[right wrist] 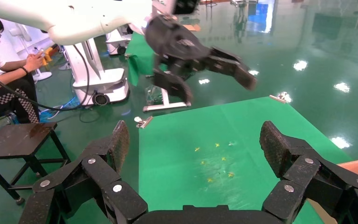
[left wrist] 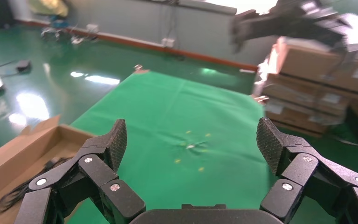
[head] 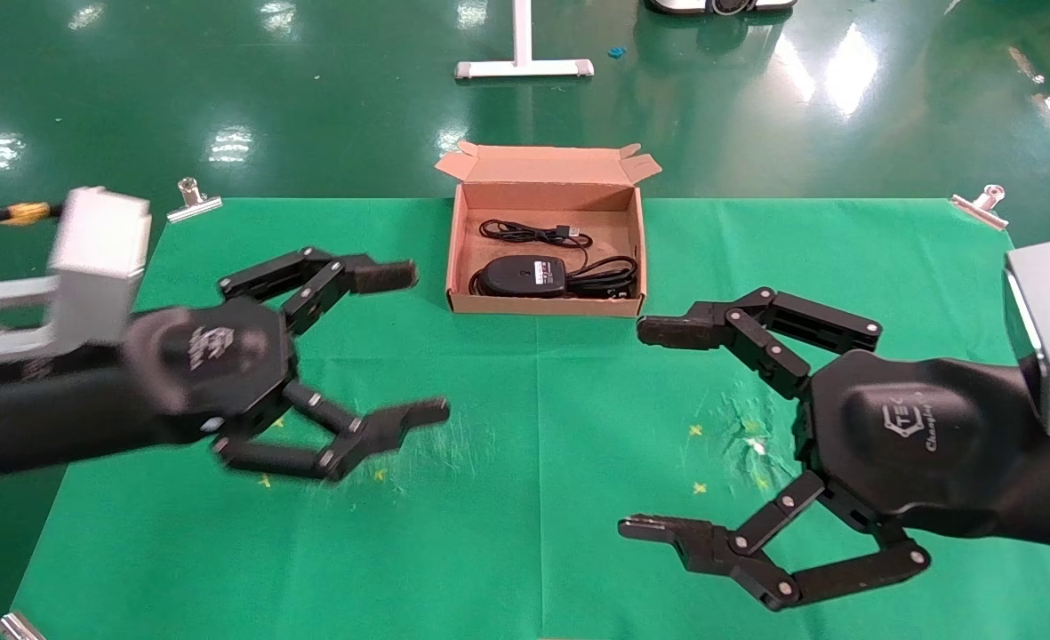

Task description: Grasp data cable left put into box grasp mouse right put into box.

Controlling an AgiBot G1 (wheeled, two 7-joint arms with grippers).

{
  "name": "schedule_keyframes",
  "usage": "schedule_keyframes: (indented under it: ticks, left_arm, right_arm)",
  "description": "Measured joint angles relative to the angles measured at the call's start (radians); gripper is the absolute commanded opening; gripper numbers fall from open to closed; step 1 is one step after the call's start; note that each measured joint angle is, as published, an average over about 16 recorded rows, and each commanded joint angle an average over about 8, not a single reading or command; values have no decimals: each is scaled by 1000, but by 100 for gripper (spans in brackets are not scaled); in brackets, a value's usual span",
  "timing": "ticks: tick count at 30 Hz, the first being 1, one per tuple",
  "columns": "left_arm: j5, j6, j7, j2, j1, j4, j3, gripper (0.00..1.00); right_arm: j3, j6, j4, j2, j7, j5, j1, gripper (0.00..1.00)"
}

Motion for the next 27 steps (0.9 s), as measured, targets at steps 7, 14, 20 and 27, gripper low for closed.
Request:
schedule_keyframes:
  ticks: [7, 14, 20, 27]
  left_arm:
    - [-62, 77, -20, -54, 74, -79, -82, 100]
    - [-92, 113, -29, -78, 108, -115, -119, 100]
    - [-93, 113, -30, -79, 109, -115, -120, 100]
    - [-86, 105, -28, -73, 101, -107, -111, 100]
  right_arm:
    - [0, 0, 1, 1, 0, 1, -1, 100]
    - [0, 0, 1, 1, 0, 2, -1, 100]
    - [0, 0, 1, 1, 0, 2, -1, 100]
    - [0, 0, 1, 1, 0, 1, -1, 100]
